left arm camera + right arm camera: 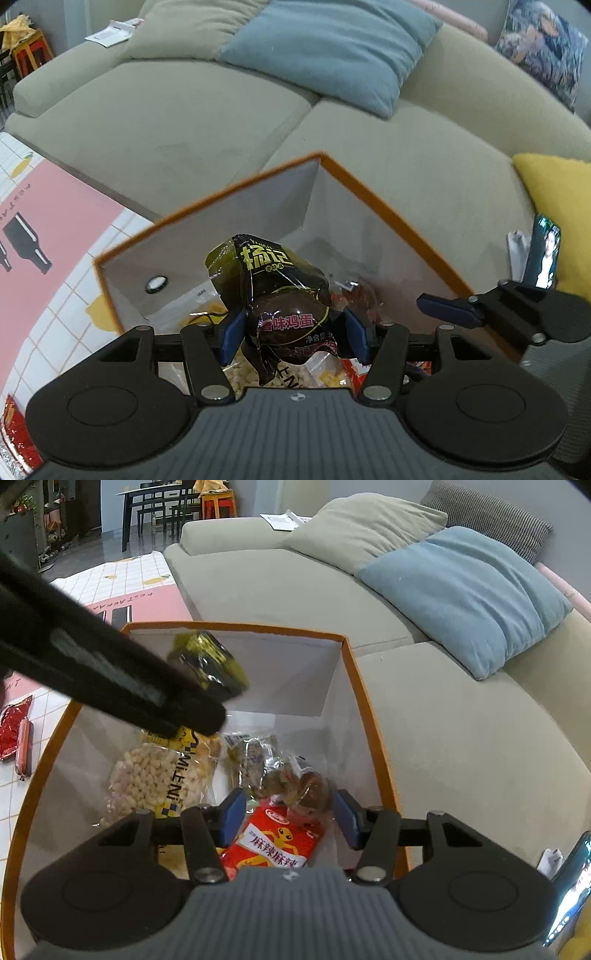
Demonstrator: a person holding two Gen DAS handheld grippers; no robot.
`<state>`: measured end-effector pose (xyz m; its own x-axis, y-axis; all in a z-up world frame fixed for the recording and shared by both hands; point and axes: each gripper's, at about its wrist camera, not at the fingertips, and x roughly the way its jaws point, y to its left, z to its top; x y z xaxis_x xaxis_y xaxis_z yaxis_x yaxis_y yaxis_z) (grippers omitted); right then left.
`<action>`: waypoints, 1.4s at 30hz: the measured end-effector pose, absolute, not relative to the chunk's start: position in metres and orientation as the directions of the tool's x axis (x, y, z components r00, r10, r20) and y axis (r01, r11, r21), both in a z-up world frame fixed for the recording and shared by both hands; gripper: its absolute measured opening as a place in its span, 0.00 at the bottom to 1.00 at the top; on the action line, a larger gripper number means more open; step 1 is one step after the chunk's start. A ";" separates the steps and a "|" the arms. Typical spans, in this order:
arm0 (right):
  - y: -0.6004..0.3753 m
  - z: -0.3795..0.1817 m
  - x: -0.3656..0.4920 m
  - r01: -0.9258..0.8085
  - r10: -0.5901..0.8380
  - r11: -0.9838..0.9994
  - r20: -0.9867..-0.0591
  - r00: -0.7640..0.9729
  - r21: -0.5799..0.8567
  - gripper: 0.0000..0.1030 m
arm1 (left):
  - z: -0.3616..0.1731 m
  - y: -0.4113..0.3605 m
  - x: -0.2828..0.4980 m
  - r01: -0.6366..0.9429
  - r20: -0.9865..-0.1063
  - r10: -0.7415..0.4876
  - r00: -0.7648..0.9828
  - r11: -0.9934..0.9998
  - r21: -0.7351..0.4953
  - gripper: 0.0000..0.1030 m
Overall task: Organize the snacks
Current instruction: 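Lower the dark chocolate snack into the box and open the left tool, then move both tools back over the red-and-silver bag and pink sausage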
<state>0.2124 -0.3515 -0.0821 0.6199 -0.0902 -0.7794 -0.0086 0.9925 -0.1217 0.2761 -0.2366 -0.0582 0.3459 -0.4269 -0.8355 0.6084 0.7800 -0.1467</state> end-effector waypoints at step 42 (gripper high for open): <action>-0.319 -0.016 0.167 0.110 -0.042 0.992 -0.647 0.761 0.065 0.56 | 0.032 -0.146 0.199 0.443 -0.696 -0.376 0.611 0.892 -0.093 0.75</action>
